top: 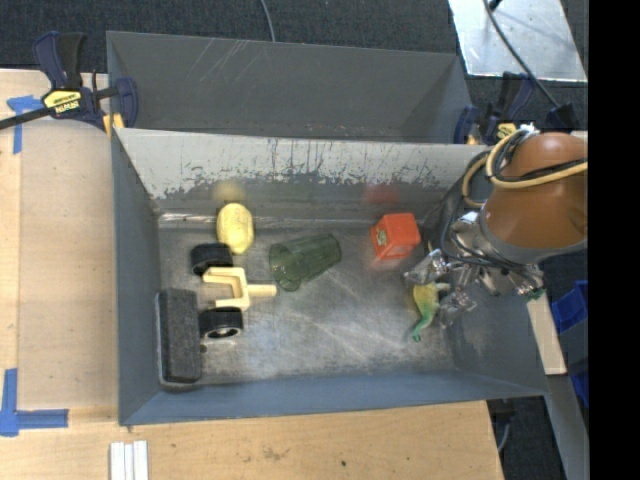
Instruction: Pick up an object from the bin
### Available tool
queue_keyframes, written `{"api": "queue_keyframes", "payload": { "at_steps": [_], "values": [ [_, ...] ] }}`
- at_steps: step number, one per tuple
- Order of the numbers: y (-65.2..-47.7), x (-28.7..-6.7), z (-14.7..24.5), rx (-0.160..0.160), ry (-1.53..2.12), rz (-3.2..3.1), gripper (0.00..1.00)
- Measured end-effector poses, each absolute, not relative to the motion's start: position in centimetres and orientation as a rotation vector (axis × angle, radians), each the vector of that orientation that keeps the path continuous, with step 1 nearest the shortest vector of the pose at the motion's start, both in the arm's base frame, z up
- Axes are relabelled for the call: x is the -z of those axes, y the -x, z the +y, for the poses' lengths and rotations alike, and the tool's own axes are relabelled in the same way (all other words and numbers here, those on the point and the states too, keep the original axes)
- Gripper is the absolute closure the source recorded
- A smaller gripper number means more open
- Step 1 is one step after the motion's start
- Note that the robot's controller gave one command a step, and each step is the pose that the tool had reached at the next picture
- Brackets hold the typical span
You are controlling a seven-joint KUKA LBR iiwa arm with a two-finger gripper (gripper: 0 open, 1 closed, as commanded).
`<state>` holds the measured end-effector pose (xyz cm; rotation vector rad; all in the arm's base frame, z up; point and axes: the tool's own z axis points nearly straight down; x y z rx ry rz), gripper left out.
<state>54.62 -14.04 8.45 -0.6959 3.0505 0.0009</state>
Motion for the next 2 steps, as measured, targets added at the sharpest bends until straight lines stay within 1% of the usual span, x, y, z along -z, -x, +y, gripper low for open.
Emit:
{"api": "queue_keyframes", "payload": {
  "at_steps": [1, 2],
  "values": [
    [-54.6, -8.4, -14.0, -0.001, 0.695, 3.051, 1.0],
    [-54.4, -21.9, -12.6, 0.002, 0.728, 3.052, 1.0]
  ]
}}
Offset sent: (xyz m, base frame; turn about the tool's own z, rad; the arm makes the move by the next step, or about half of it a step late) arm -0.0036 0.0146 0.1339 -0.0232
